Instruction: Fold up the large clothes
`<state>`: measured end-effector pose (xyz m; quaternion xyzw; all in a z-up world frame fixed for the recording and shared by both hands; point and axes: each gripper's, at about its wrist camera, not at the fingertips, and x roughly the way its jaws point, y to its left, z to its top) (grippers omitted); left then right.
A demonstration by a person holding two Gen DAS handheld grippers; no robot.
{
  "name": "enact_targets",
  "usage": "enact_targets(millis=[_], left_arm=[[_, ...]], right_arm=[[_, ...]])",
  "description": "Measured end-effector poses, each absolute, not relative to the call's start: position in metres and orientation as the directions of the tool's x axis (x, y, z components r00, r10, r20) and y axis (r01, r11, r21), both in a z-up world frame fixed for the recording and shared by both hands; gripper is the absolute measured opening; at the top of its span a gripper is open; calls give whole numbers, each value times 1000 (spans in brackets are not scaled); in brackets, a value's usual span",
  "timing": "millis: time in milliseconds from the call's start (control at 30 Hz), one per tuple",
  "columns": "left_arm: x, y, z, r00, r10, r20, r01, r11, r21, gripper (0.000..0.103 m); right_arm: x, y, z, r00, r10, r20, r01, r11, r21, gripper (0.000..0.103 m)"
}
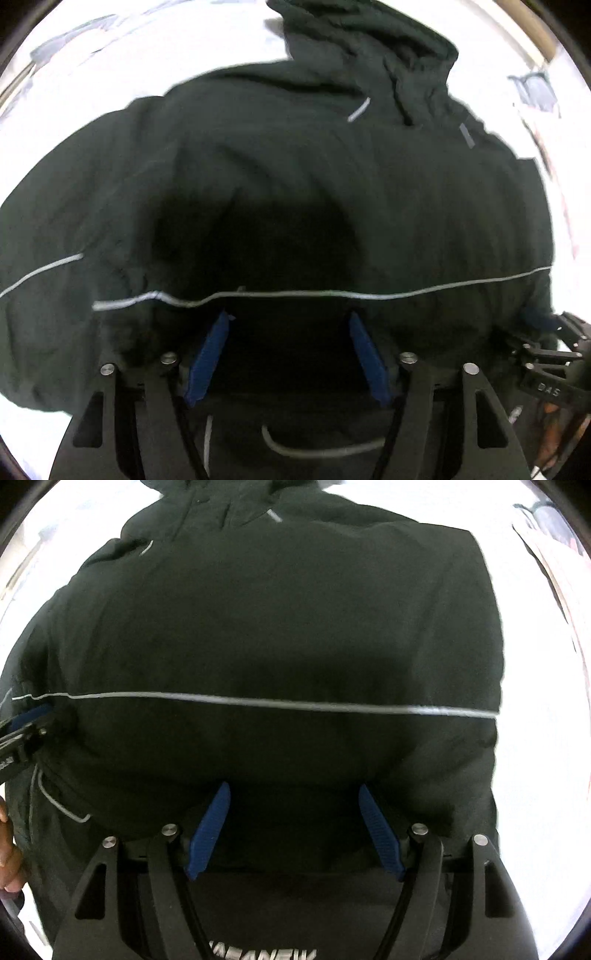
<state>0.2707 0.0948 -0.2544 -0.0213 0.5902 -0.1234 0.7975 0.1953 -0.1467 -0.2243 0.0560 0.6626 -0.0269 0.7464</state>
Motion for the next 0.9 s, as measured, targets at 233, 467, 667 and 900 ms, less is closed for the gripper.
enact_targets(millis=[233, 467, 667, 900], left_arm=[[202, 225, -189, 434, -309, -846, -2, 939, -344, 68], [136, 411, -179, 516, -169, -840, -328, 867, -376, 68], [122, 546, -200, 562, -153, -813, -486, 734, -474, 68], [158, 609, -267, 587, -187, -788, -620, 522, -586, 68]], right_arm=[[134, -147, -155, 202, 126, -971, 167, 973, 161, 75], [93, -117, -143, 202, 170, -965, 163, 965, 204, 75], [106, -75, -150, 216, 171, -961, 147, 968, 205, 75], [106, -62, -153, 184, 131, -974, 139, 978, 157, 75]])
